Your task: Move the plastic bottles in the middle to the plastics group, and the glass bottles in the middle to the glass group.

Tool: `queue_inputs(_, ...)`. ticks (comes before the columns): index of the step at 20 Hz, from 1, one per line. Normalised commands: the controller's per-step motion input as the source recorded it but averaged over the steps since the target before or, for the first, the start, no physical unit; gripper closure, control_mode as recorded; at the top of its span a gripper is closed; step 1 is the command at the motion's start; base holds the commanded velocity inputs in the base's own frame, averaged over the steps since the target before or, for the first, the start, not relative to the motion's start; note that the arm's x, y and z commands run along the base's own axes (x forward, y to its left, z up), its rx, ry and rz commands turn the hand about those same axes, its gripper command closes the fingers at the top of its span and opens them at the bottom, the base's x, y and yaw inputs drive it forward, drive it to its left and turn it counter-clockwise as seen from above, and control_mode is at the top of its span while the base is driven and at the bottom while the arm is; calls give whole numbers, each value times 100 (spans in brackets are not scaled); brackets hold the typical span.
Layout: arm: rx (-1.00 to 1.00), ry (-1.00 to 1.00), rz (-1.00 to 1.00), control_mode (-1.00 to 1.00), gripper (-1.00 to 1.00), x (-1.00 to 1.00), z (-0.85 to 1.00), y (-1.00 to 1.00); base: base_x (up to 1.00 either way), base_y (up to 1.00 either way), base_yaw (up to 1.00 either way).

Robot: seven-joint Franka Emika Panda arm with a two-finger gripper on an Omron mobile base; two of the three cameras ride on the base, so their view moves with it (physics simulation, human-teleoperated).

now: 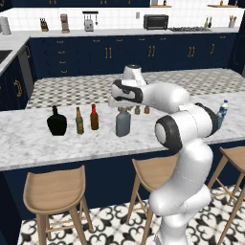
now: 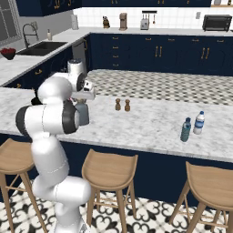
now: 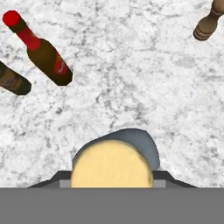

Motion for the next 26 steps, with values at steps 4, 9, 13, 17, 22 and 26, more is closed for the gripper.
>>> queue_inputs(4, 0, -2, -9, -100, 100, -72, 7, 100, 0, 0, 0)
queue_inputs(9, 0, 0, -9, -100, 100, -43, 3, 100, 0, 0, 0)
queue_inputs(13, 0, 0, -5, -100, 100, -5, 0, 100, 0, 0, 0)
queue_inputs(17, 0, -2, -13, -100, 100, 0, 1, 92, 0, 0, 0)
queue_inputs(22, 0, 1, -13, -100, 100, 39, 0, 9, 0, 0, 0)
queue_inputs(26, 0, 0, -6, -100, 100, 59, 0, 0, 0, 0, 0)
